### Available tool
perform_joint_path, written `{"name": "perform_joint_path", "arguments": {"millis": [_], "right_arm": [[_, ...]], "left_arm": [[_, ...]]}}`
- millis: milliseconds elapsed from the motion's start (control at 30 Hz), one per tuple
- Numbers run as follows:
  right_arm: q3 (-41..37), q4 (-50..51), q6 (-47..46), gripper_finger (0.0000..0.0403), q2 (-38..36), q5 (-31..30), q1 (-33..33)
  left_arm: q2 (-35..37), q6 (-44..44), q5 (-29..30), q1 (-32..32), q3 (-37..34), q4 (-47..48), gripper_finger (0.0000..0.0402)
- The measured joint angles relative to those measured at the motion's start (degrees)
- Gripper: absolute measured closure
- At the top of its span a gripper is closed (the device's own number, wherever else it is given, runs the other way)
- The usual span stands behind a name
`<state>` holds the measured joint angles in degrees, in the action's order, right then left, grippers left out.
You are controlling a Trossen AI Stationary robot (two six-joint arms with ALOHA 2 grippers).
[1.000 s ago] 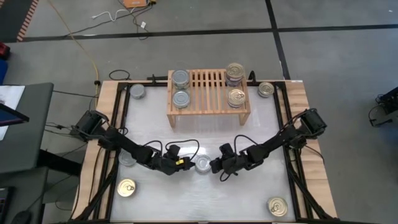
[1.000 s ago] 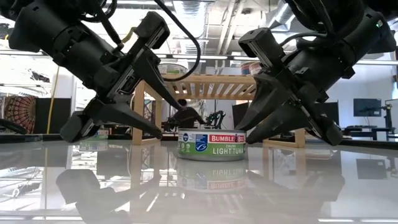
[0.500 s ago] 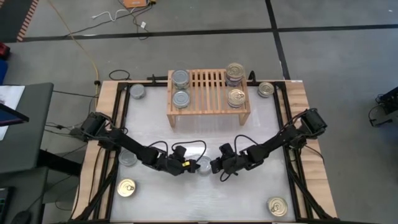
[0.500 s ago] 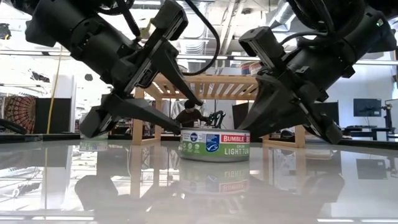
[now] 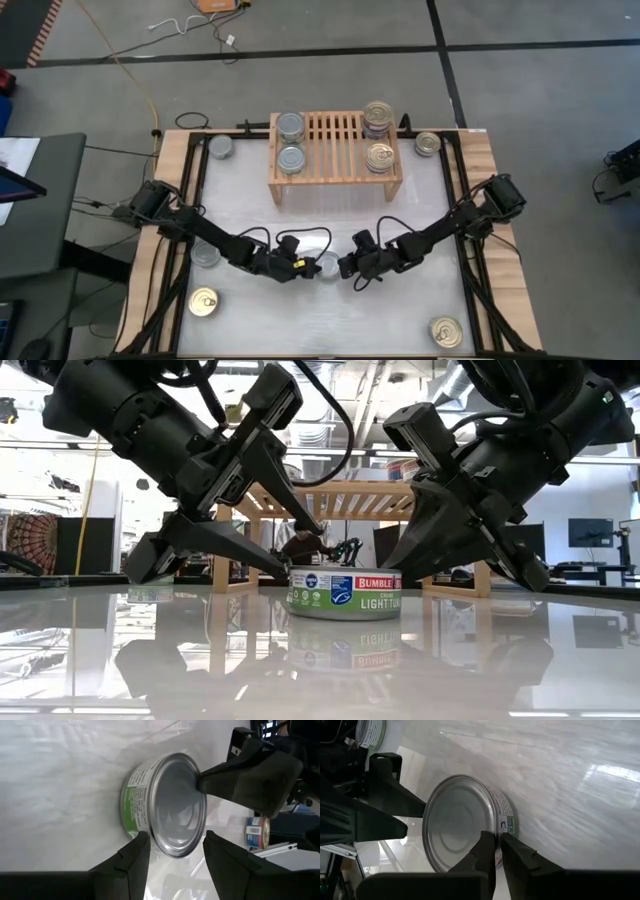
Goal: Stack canned seafood by type on shelf
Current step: Stack the green tuna can on top of the other green tuna can on the shelf
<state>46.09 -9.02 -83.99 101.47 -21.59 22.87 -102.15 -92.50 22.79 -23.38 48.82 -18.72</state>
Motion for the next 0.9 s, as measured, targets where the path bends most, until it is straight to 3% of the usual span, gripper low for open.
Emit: {"name": "perform_joint_path", "arguments": {"millis": [300,900], "right_arm": [[-0.07,0.12,-0.34,0.0344,0.04,0.17,0.72],[-0.09,0.04,-0.51,0.0344,0.09,0.69,1.11]], "left_arm": [[0.34,1.84,-3.75,2.09,0.0,0.15,0.0226],[1.33,6.03,-3.54,2.23,0.0,-0.02,0.0226]]}}
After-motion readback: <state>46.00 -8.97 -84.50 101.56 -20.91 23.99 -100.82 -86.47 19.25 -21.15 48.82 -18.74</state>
